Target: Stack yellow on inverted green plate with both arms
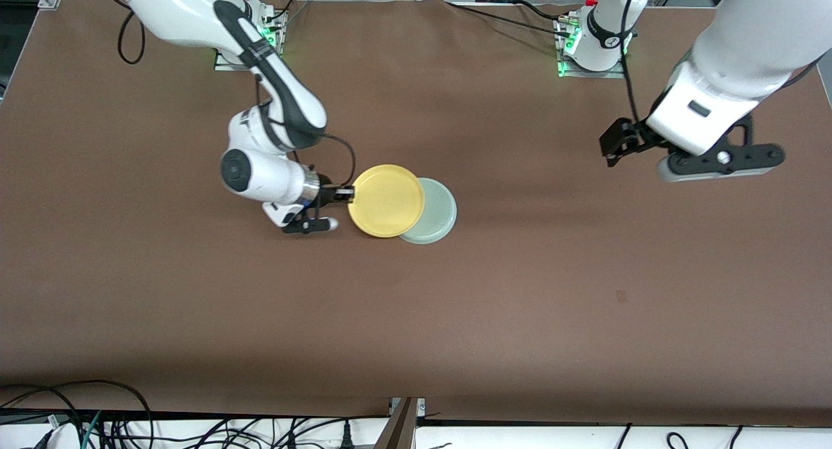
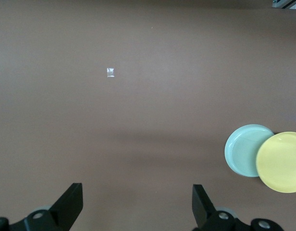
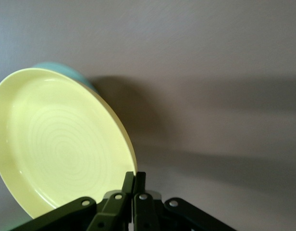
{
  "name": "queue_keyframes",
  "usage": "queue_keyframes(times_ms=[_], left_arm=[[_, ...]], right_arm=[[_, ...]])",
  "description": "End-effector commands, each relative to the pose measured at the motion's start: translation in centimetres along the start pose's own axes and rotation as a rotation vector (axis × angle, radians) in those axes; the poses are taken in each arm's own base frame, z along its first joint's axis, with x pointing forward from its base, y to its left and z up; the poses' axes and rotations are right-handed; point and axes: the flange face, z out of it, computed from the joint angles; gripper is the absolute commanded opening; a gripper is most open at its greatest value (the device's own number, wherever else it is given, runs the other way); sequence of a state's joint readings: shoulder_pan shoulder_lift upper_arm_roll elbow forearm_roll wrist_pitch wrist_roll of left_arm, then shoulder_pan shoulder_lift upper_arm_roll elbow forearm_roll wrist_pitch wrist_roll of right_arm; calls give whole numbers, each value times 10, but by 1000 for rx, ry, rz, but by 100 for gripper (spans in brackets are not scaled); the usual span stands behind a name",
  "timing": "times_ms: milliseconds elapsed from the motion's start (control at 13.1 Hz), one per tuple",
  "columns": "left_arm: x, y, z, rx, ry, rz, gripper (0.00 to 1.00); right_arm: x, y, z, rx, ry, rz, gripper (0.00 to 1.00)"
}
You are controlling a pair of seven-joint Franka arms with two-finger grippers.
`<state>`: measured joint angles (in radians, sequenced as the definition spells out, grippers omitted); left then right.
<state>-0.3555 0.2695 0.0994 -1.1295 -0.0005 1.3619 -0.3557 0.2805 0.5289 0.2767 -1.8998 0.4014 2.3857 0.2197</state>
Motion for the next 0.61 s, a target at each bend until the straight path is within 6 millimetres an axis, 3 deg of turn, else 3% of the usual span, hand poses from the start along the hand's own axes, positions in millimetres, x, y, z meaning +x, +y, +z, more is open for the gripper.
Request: queue_keyframes(times_ms=[0,153,306,536], left_arm=[[1,-55,-5,-37,-40,59,100],[2,-87,-5,-51,-70,55,100],[5,-111,9,-65,-111,27,100],[-20,-129,35,-72,-98,22,100]], right_arm=[[-10,-27,22,8,10,32,0],[-12,-28,25,6,6,33,0],[-12,-27,33,3,4,35,0],[-15,-34,55,6,36,24,0]])
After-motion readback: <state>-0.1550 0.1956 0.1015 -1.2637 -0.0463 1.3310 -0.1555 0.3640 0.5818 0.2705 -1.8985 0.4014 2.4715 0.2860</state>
